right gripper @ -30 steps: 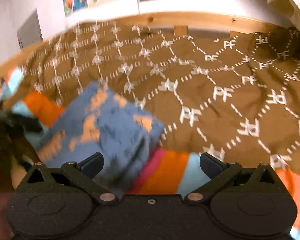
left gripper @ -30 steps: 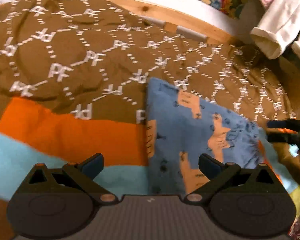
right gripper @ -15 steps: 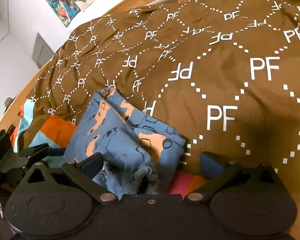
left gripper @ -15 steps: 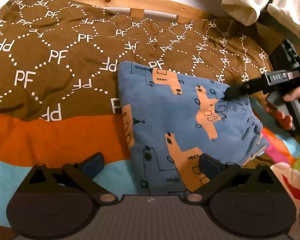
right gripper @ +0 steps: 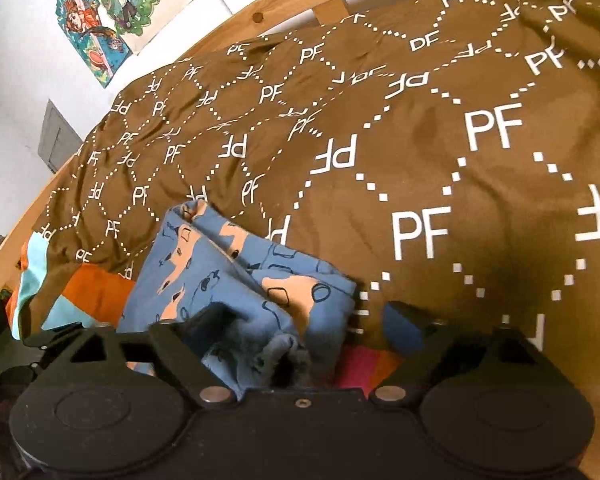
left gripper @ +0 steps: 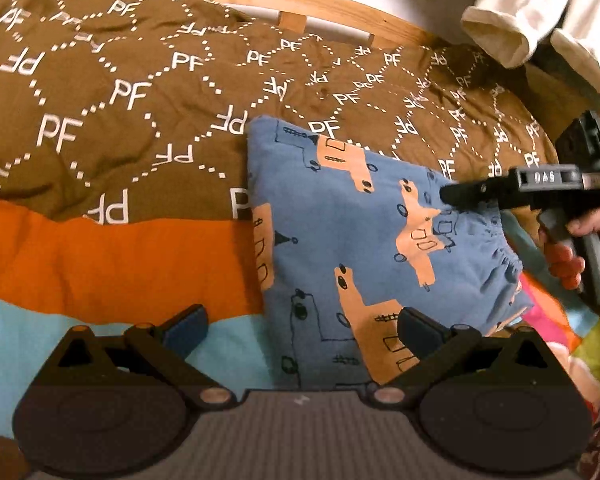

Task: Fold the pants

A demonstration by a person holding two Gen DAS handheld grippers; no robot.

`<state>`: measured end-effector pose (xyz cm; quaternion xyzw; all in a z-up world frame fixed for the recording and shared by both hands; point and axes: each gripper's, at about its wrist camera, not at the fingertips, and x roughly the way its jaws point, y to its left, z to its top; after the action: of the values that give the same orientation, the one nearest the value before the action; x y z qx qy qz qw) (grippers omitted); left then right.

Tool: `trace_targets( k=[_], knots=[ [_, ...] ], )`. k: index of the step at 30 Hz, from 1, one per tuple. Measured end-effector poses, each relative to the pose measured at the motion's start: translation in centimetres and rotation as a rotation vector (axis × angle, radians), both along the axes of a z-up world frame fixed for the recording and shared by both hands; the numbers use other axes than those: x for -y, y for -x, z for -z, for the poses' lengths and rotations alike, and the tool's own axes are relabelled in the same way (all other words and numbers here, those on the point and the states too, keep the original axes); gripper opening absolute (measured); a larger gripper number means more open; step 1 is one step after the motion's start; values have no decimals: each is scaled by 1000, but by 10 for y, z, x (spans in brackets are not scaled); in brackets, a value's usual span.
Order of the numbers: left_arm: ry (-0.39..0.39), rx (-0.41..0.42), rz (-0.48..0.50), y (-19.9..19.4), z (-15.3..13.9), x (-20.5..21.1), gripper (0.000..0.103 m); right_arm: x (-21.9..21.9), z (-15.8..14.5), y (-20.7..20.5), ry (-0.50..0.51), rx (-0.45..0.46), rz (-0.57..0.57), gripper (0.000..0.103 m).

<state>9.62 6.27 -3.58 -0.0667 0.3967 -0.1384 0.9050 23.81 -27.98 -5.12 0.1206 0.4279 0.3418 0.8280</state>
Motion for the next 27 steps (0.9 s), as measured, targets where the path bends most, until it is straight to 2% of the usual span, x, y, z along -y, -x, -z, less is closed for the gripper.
trace_targets(
  k=[1, 3, 6, 9, 11, 15, 16, 17, 19, 22, 25, 27],
  knots=[
    [15, -6, -9, 0, 0, -1, 103, 1, 0, 1, -3, -3, 1, 73],
    [47, -23, -32, 1, -1, -5, 103, 3, 2, 3, -21, -19, 8, 57],
    [108, -45, -70, 2, -1, -10, 101, 6, 8, 13, -76, -38, 90, 51],
    [131, -57, -88, 3, -2, -13, 94, 5, 17, 25, -121, -22, 162, 50],
    [131, -62, -95, 4, -4, -14, 83, 7, 18, 25, -143, -31, 186, 50],
    [174, -83, -105, 3, -5, -16, 74, 3, 13, 25, -113, -23, 175, 50],
    [162, -93, -112, 2, -5, -15, 70, 2, 13, 26, -106, -16, 175, 49],
    [138, -101, -119, 1, -5, -13, 62, 1, 13, 27, -104, -11, 177, 48],
    [80, -120, -132, -1, -5, -9, 56, 2, 15, 28, -117, -8, 191, 46],
    [79, -140, -149, -3, -7, -8, 50, 4, 18, 32, -146, -4, 216, 39],
    [94, -153, -139, -3, -7, -6, 28, 2, 17, 39, -155, 17, 250, 32],
    [83, -150, -146, -1, -7, -2, 25, -3, 11, 47, -133, 52, 263, 28]
  ],
)
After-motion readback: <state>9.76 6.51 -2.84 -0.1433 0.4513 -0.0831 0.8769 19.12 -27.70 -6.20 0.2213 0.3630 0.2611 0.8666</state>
